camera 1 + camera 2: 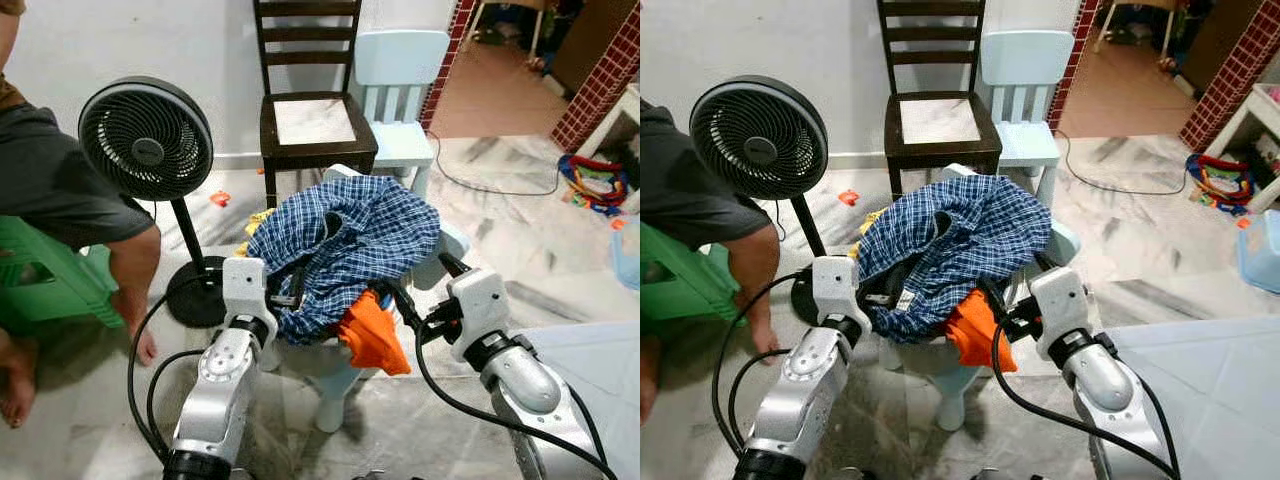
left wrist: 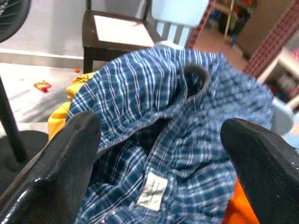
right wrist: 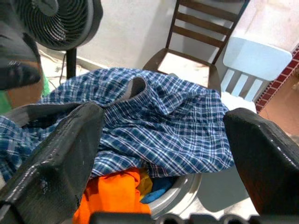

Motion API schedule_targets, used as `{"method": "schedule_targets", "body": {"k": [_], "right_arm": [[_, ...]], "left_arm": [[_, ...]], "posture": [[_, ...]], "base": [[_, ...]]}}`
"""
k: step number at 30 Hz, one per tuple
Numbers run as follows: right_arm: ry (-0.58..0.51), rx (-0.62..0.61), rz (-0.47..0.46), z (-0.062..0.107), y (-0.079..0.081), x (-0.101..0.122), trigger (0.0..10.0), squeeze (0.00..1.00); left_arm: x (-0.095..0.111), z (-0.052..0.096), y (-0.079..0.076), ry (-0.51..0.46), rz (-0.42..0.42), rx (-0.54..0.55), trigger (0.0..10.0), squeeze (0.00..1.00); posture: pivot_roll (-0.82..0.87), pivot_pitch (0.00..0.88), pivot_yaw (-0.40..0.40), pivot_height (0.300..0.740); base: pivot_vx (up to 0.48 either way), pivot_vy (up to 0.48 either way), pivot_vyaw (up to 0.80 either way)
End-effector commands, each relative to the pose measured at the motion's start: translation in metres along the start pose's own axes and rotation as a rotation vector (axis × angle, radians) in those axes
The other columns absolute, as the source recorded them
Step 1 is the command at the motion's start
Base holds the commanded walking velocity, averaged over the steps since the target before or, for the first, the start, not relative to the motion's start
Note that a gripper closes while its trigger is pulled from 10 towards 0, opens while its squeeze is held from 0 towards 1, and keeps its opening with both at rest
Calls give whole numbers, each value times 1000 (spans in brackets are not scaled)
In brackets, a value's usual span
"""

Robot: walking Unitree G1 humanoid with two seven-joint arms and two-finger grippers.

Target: Hang hanger

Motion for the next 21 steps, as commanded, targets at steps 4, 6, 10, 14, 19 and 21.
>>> {"method": "schedule_targets", "body": {"k": [4, 6, 10, 14, 19, 21], "right_arm": [[-2, 5, 8, -1, 2, 1, 10000, 0], [0, 4, 10, 0, -1, 0, 10000, 0], [0, 9, 12, -3, -1, 0, 10000, 0], [-7, 20, 12, -7, 2, 2, 10000, 0], [-13, 18, 16, -8, 1, 4, 10000, 0], [-14, 15, 19, -8, -1, 5, 10000, 0]], "left_arm": [[-13, -3, -45, 47, 275, -69, 10000, 0], [-11, 1, -51, 32, 349, -82, 10000, 0], [-23, 6, -40, 67, 463, -17, 10000, 0], [-31, 5, -31, 90, 456, 13, 10000, 0], [-13, -2, -28, -3, 239, -51, 10000, 0], [-8, -6, -22, -28, 151, -52, 10000, 0]], "posture": [[-87, 134, -60, 740], [-80, 126, -61, 740], [-72, 129, -64, 740], [-72, 134, -71, 740], [-80, 135, -74, 740], [-84, 135, -74, 740]], "base": [[0, 0, 0], [0, 0, 0], [0, 0, 0], [0, 0, 0], [0, 0, 0], [0, 0, 0]]}}
Point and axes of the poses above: a point about 5 cm out from each wrist's last joint towards the gripper, its own z axis pointing back from the gripper into the wrist, its own x axis along the axis of the wrist's last joint, y = z × x, the point moved 6 cm from there along -z, pointing out of the wrist towards the gripper, and after that the axes turned 1 degree about z, right-handed, at the moved point
